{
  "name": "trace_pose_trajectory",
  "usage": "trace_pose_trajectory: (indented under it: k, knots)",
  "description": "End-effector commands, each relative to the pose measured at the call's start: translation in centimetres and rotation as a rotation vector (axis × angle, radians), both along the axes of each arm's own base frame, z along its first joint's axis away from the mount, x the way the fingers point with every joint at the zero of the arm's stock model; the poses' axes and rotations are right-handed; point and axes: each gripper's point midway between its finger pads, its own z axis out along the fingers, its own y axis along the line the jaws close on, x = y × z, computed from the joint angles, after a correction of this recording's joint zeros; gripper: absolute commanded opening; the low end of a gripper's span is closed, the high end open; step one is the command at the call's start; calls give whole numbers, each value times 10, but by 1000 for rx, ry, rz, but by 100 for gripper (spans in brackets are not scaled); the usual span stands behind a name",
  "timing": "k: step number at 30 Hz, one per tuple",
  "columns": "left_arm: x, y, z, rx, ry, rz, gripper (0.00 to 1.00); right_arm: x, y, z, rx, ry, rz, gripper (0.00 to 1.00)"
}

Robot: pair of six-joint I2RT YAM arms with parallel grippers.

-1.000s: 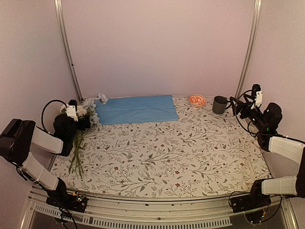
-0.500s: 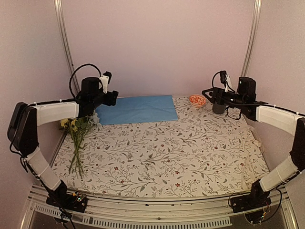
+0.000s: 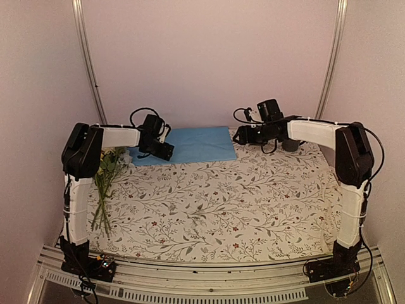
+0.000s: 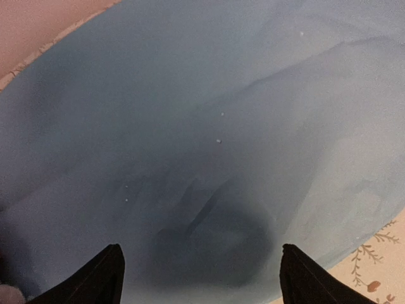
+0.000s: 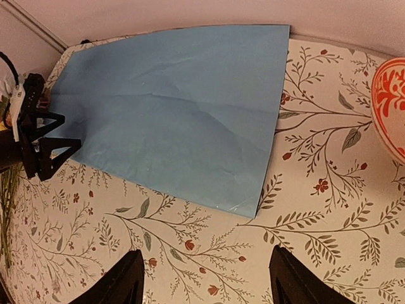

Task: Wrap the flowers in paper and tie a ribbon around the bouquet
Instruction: Pick up the folded wrapping paper from the center of the board.

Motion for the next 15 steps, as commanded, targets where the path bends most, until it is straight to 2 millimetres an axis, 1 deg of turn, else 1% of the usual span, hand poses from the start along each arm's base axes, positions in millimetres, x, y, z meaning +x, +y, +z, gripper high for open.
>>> trace_pose_trajectory:
  k: [1,4,5,6,8,9,12,15]
  knots:
    - [-9,13,-24,-2,113,29,86,6,4,-50,-122,82,35,70]
    - [-20,10,-43,-15,166,22,84,12,20,-73,-141,113,76,70]
    - [-24,10,-49,-20,180,20,84,14,22,-81,-144,127,81,71]
    - [-27,9,-52,-21,187,19,83,18,23,-100,-155,156,77,70]
    - [-30,10,-59,-10,198,15,83,23,23,-116,-163,188,47,70]
    - [-30,13,-61,-3,205,20,83,25,23,-120,-166,198,36,71]
    - [-31,11,-64,-8,220,8,82,34,24,-127,-157,205,2,70]
    - [-33,9,-65,-15,226,-1,82,39,27,-127,-134,215,-19,70]
